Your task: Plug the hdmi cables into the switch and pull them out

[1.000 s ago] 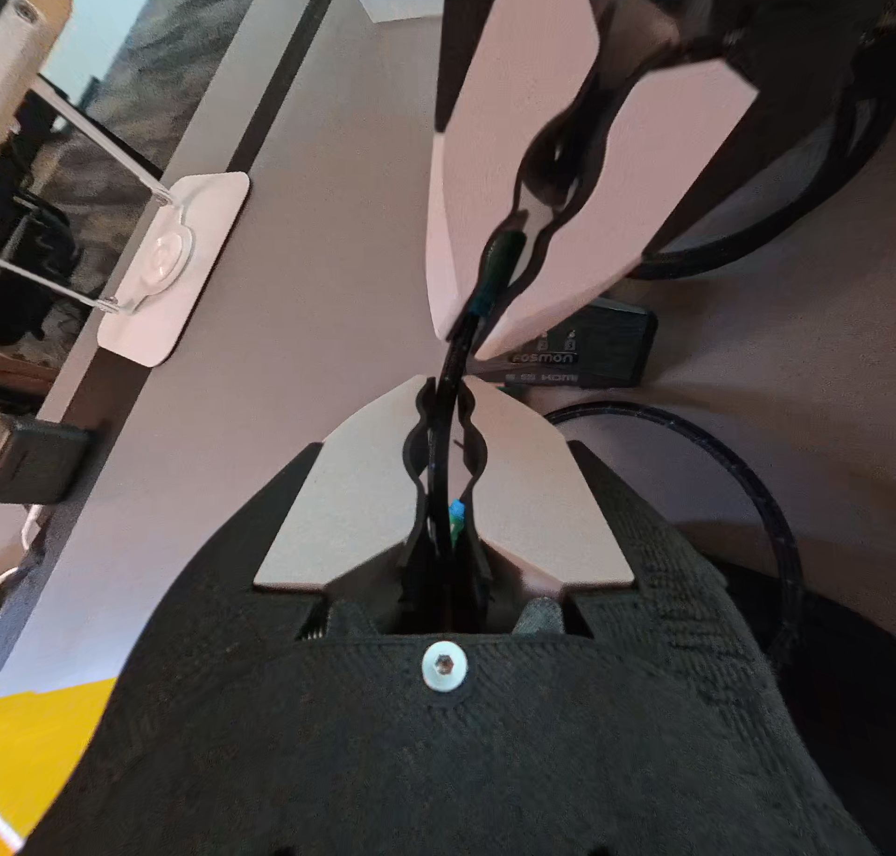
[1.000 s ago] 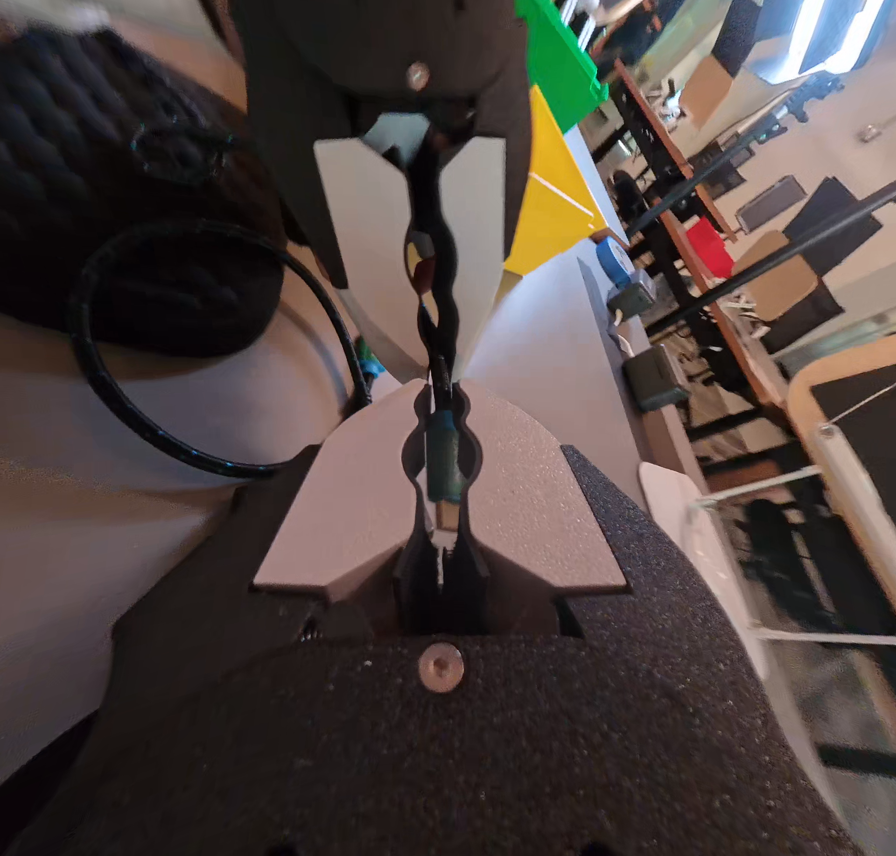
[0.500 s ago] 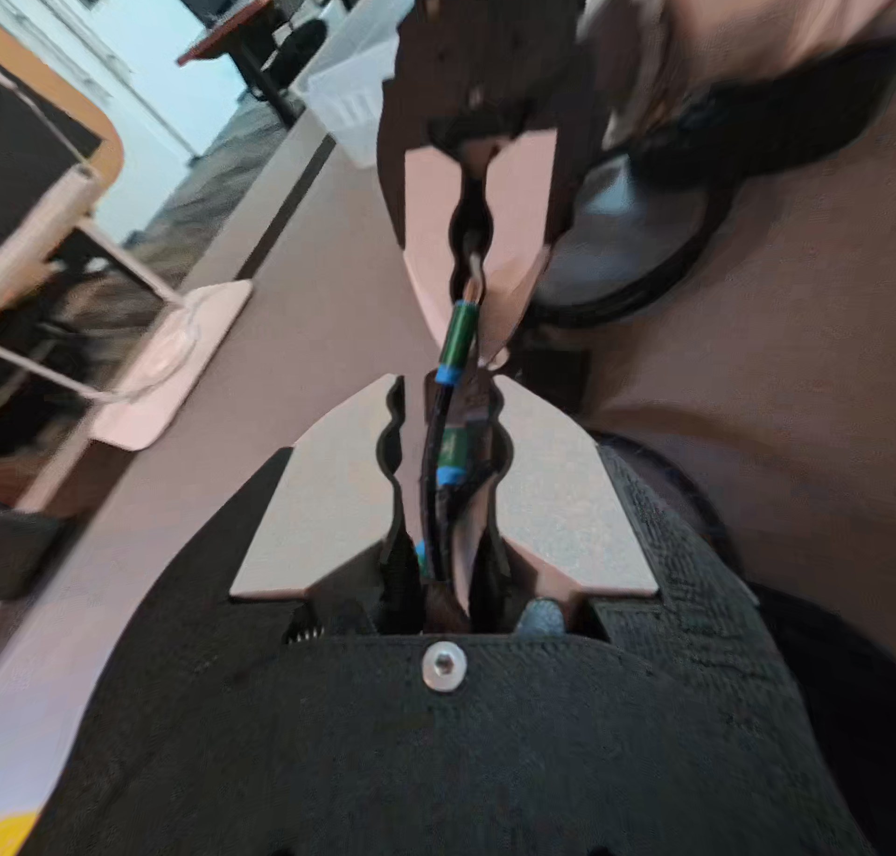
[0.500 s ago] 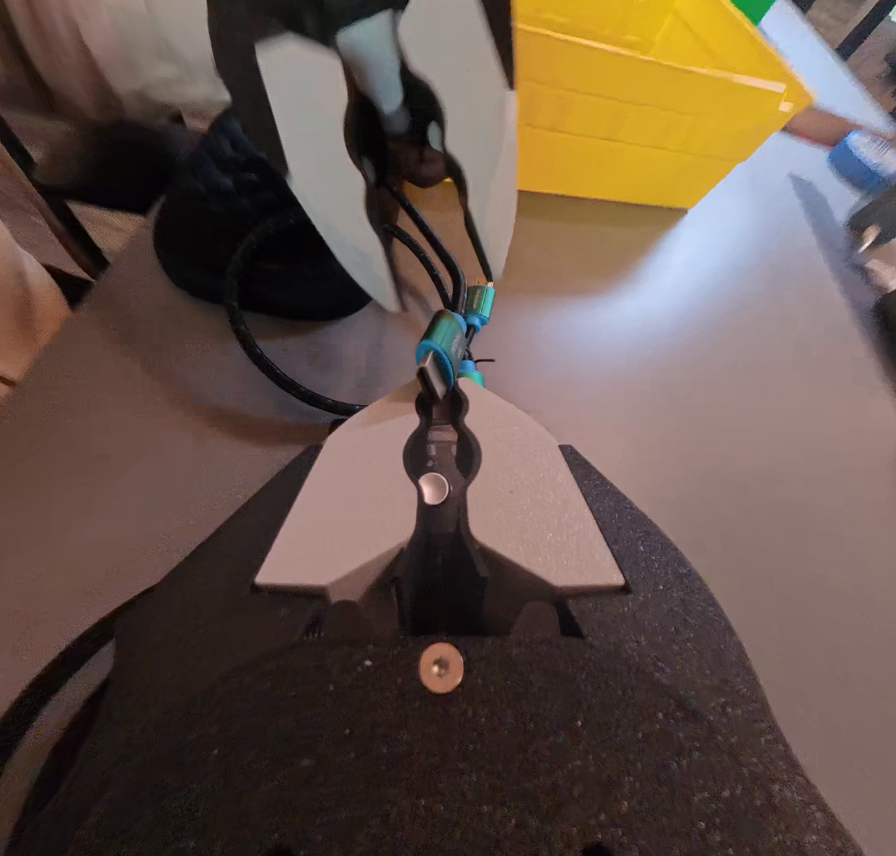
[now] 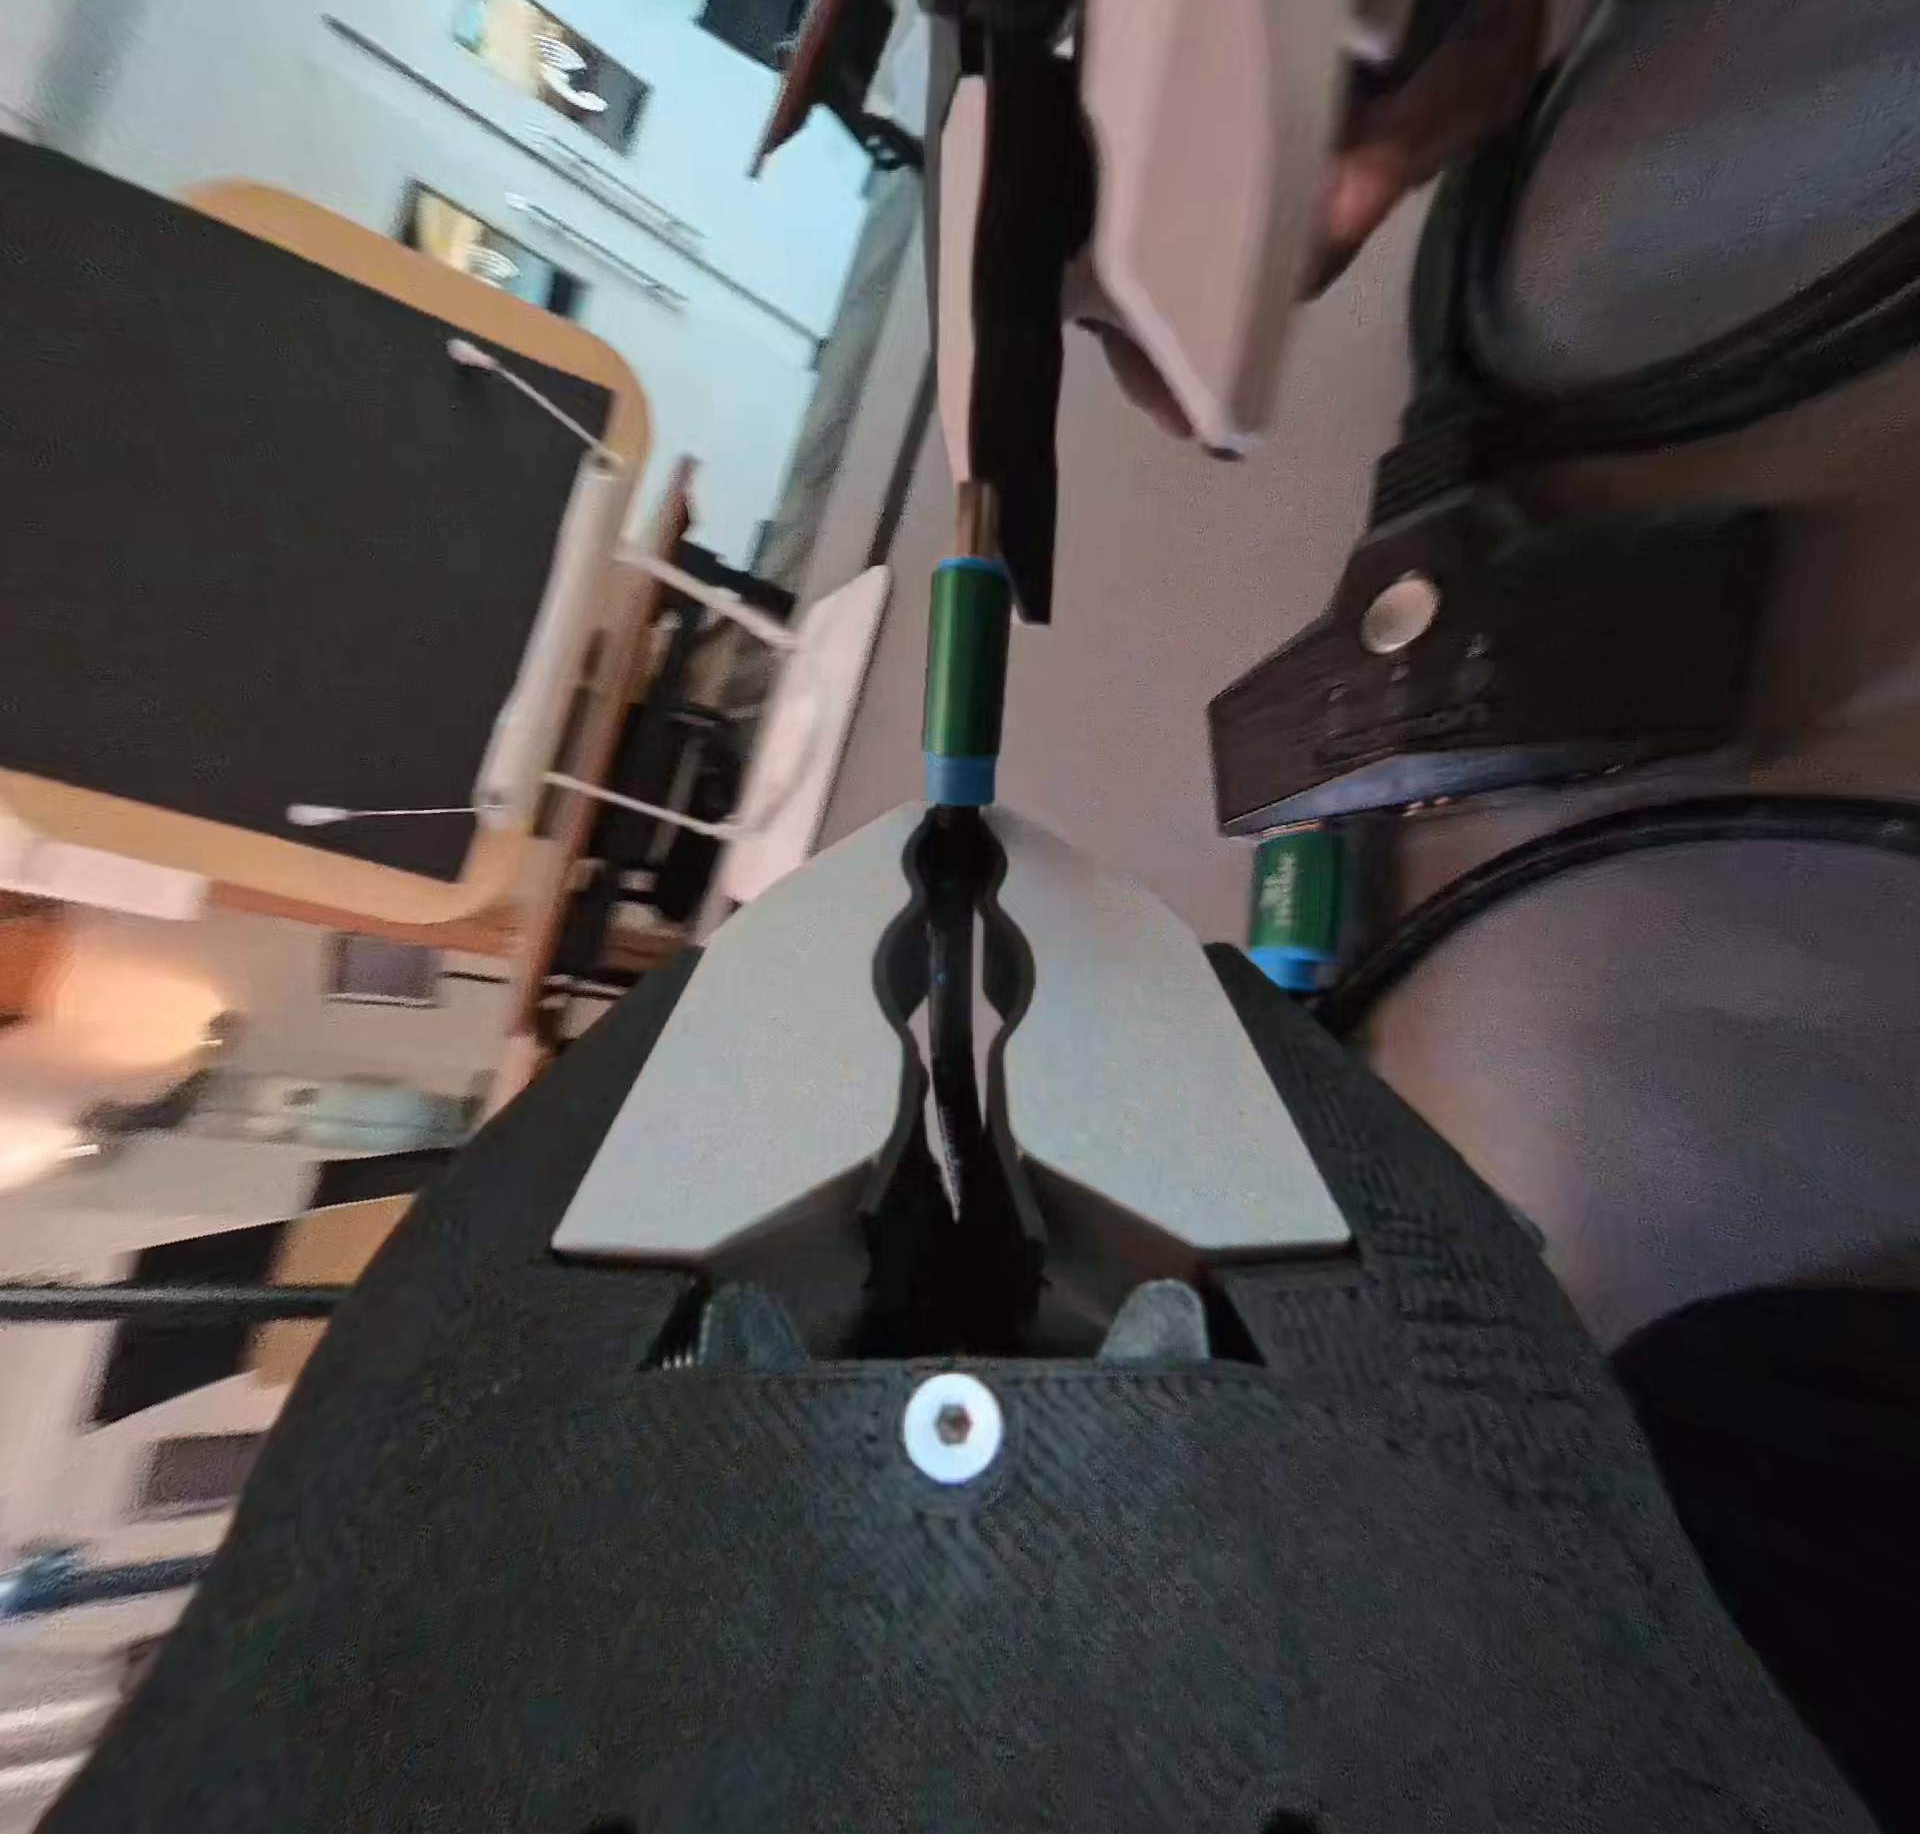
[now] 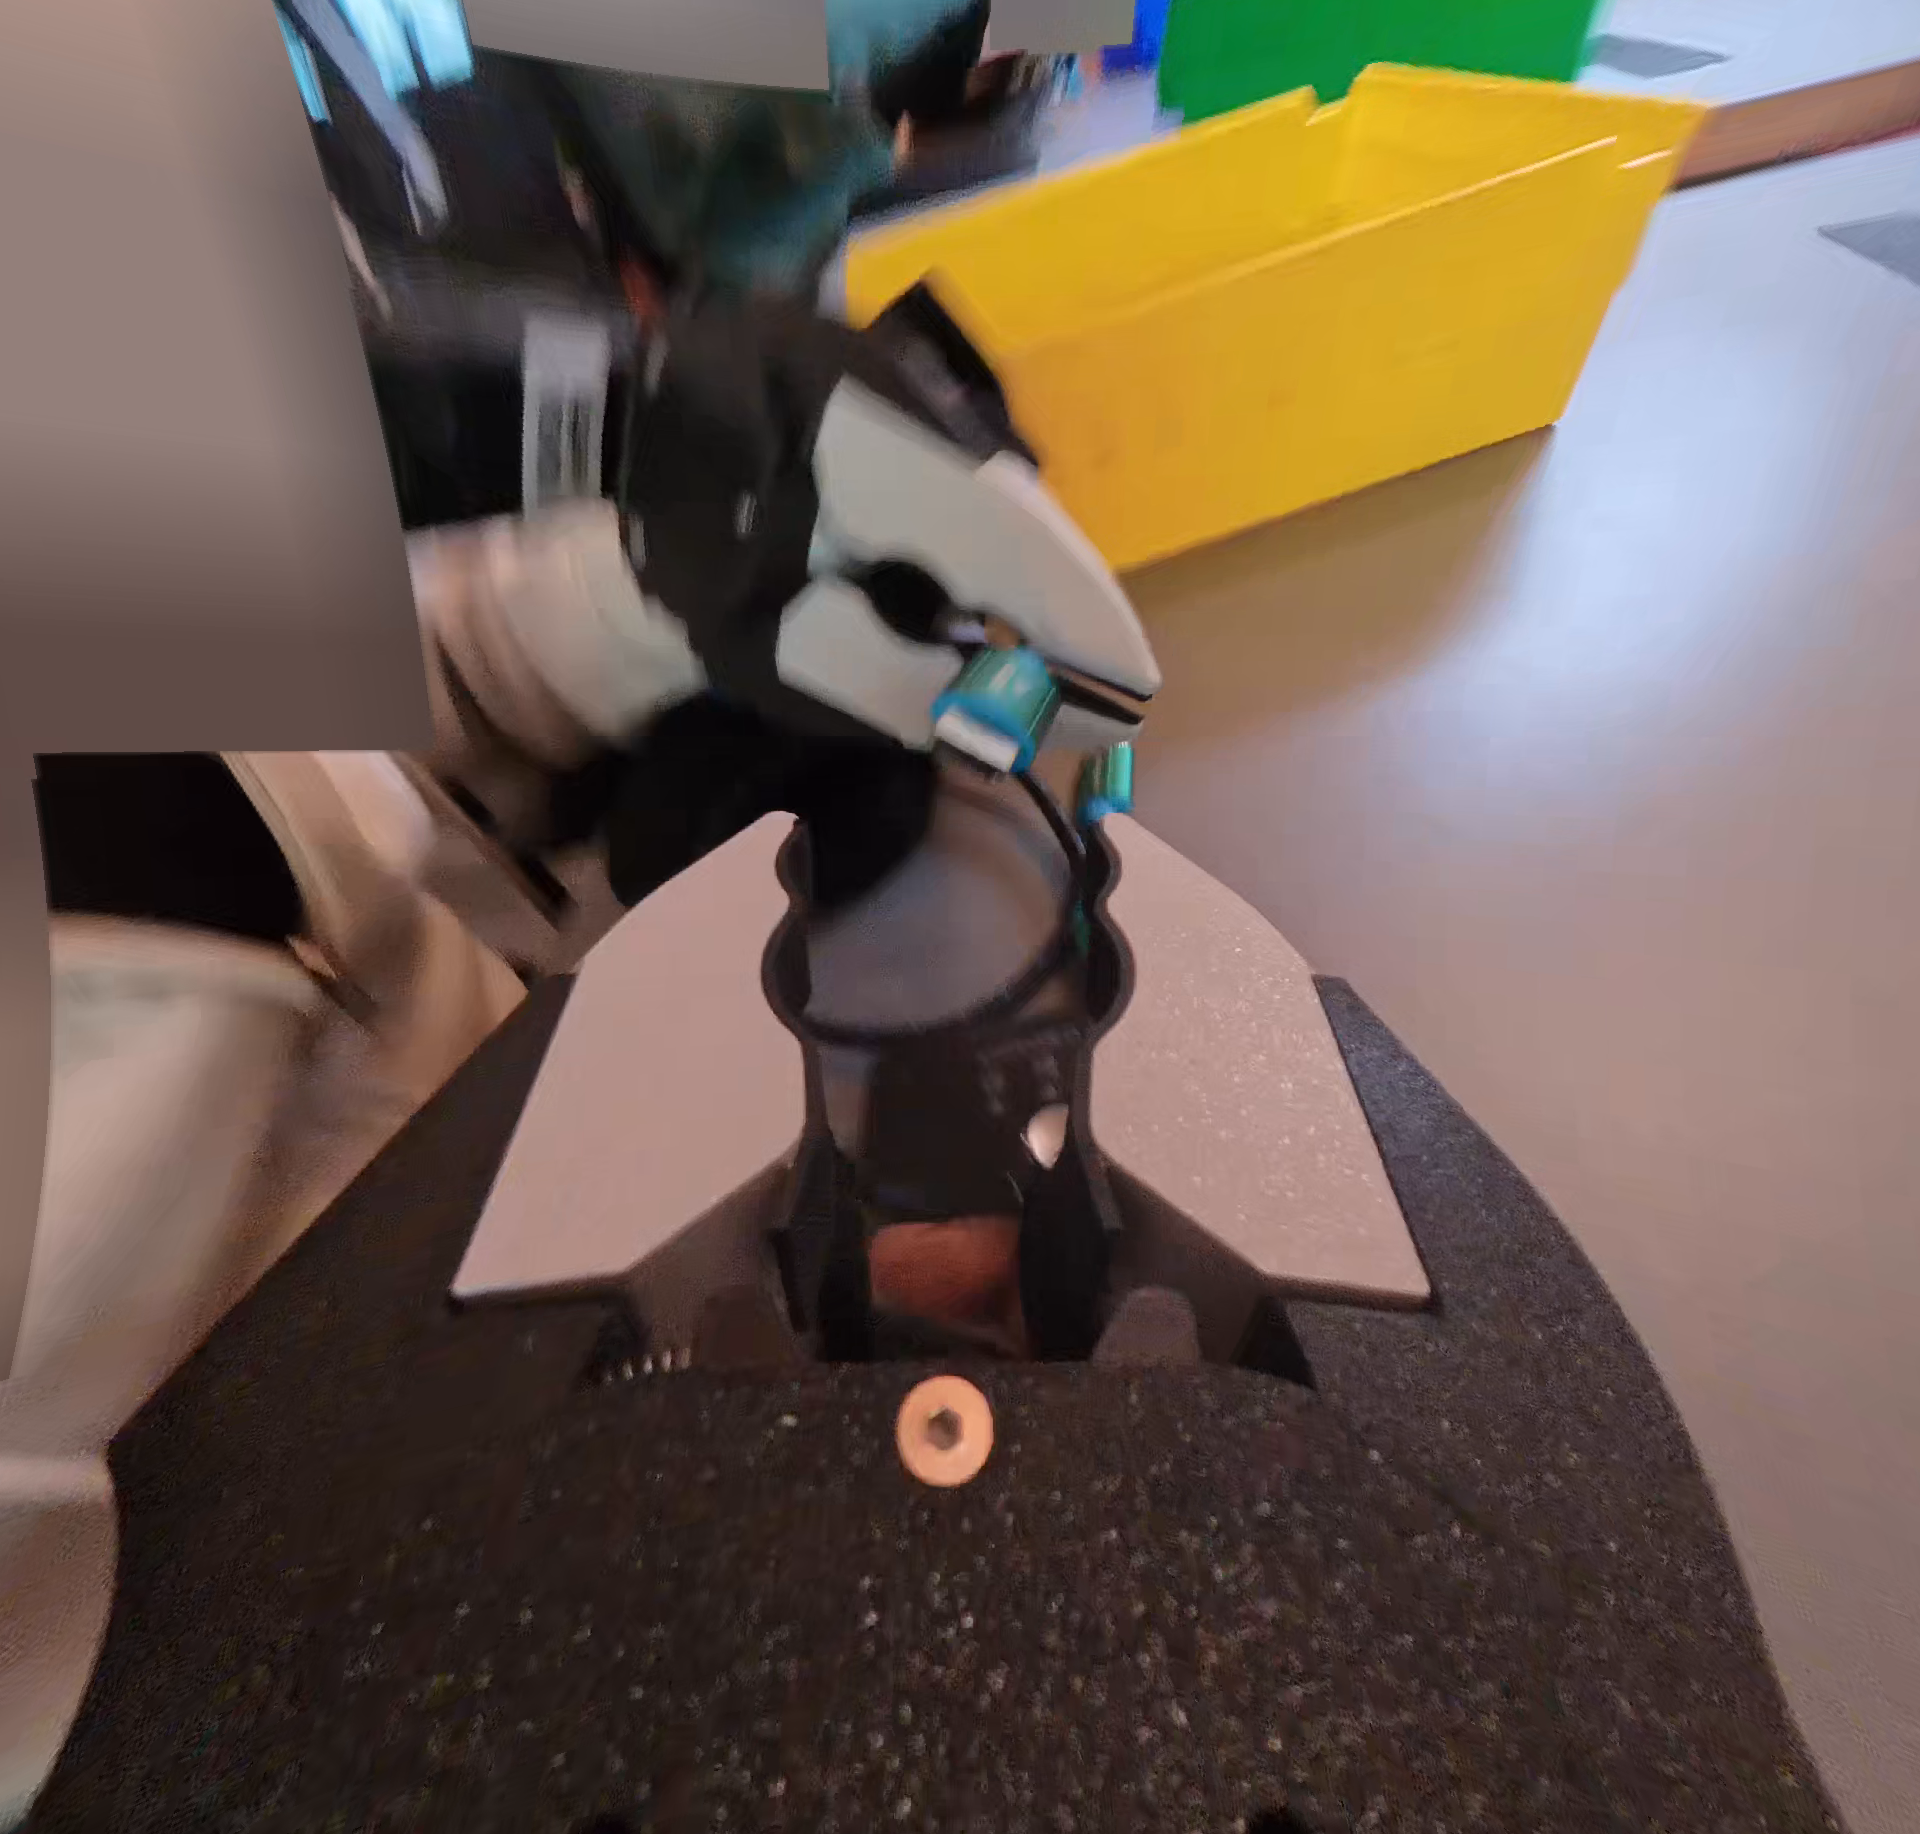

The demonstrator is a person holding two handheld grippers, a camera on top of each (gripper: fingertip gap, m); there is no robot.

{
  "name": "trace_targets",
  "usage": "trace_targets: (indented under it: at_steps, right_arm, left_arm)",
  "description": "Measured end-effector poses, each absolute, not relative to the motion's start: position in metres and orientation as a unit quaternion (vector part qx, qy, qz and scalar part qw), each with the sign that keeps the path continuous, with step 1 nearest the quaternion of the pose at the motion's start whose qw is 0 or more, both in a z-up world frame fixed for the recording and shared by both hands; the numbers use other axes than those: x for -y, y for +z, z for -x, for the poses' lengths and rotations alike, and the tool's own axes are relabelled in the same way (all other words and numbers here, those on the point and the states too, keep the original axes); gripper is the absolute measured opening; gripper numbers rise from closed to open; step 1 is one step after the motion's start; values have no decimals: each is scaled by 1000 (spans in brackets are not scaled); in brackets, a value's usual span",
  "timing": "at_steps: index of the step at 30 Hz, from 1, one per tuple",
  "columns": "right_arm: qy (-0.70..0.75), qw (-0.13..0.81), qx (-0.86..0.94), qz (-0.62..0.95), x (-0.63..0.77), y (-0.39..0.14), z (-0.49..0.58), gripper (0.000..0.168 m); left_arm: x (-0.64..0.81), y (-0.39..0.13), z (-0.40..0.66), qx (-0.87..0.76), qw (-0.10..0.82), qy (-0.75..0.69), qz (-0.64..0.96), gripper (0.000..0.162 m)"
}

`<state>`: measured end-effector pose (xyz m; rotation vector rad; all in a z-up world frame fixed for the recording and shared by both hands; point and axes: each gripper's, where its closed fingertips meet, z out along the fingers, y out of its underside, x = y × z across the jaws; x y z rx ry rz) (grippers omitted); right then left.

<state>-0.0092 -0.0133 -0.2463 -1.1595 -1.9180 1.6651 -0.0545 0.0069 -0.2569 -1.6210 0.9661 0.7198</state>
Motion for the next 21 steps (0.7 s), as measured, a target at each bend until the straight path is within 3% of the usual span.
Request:
trace_targets:
  at_steps: [4, 7, 11, 13, 16, 21]
  right_arm:
    - [613, 146, 616, 472, 12, -245, 25, 47]
    - [590, 177, 630, 473, 15, -253, 29, 22]
    - [574, 192, 645, 466, 15, -256, 28, 22]
    - [580, 190, 641, 466, 15, -254, 29, 31]
    - [576, 197, 640, 468, 12, -255, 29, 20]
    - [544, 235, 668, 450, 11, -257, 28, 20]
  left_arm:
    - [-10, -252, 57, -422, 510, 431, 613, 4]
    - [-11, -252, 59, -422, 497, 455, 607, 5]
    - [-11, -254, 59, -432, 488, 463, 600, 4]
    - [-11, -258, 58, -442, 476, 474, 595, 4]
    - [-11, -260, 56, -451, 471, 479, 588, 4]
    - [-11, -265, 54, -442, 485, 438, 615, 5]
